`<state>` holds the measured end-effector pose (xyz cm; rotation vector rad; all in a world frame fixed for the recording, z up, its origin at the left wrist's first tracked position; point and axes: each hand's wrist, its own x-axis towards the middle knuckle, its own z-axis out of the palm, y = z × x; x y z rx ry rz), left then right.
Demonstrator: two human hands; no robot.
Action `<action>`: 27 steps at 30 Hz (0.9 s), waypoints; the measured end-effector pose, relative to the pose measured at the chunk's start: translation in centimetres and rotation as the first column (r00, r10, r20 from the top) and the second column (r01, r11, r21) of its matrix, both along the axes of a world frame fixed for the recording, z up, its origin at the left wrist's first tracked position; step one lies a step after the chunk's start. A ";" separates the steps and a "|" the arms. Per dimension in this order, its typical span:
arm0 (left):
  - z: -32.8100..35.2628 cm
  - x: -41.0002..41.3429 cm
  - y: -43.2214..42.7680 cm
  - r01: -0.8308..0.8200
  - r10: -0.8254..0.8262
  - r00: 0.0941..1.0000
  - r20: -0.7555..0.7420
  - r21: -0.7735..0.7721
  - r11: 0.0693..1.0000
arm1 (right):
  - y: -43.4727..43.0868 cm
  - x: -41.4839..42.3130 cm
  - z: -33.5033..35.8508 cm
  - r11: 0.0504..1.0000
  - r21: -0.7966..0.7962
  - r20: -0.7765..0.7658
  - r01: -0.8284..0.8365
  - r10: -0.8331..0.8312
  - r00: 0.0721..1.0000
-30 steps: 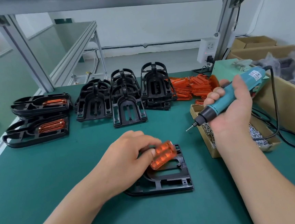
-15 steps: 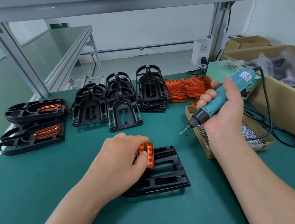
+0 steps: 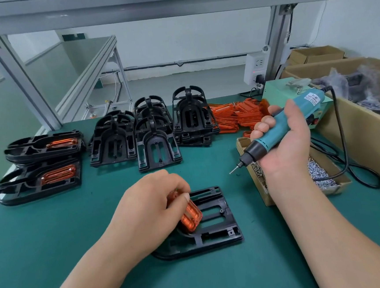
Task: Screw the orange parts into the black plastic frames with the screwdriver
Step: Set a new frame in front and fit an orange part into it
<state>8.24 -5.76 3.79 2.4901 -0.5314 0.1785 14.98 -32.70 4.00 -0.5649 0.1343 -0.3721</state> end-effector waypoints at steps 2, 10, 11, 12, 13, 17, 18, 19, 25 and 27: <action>0.0 -0.2 -0.3 -0.058 0.052 0.996 -0.067 -0.095 0.994 | 0.1 0.0 0.0 1.000 0.000 -0.001 0.000 0.000 1.000; -0.4 -1.1 -2.5 -0.088 0.066 0.988 0.138 0.166 0.982 | 0.1 -0.1 0.2 1.000 -0.006 -0.014 0.003 -0.003 1.000; -0.5 -1.2 -2.7 -0.096 0.057 0.981 0.188 0.210 0.973 | 0.1 -0.1 0.2 1.000 -0.006 -0.014 0.002 -0.002 1.000; -0.6 -1.3 -3.0 -0.106 0.049 0.972 0.231 0.244 0.964 | 0.1 -0.1 0.2 1.000 -0.006 -0.015 0.002 -0.002 1.000; -0.6 -1.4 -3.2 -0.109 0.033 0.964 0.265 0.277 0.955 | 0.2 -0.1 0.2 1.000 -0.007 -0.013 0.000 0.000 1.000; -1.1 -1.1 -3.3 -0.089 -0.014 0.960 0.280 0.355 0.931 | 0.3 -0.2 0.2 1.000 -0.005 -0.007 -0.011 0.011 1.000; -1.2 -1.0 -3.2 -0.089 -0.002 0.967 0.256 0.345 0.934 | 0.3 -0.2 0.2 1.000 -0.006 -0.006 -0.013 0.013 1.000; -1.1 -0.8 -3.3 -0.083 0.008 0.975 0.221 0.332 0.939 | 0.3 -0.1 0.1 1.000 -0.009 -0.005 -0.014 0.014 1.000; -1.0 -0.5 -2.6 -0.046 0.041 0.999 0.024 0.243 0.969 | 0.4 -0.1 0.1 1.000 -0.006 -0.001 -0.023 0.023 1.000; -1.1 -0.2 -2.0 -0.034 0.037 0.999 -0.006 0.265 0.964 | 0.4 -0.1 0.2 1.000 -0.004 -0.007 -0.017 0.017 1.000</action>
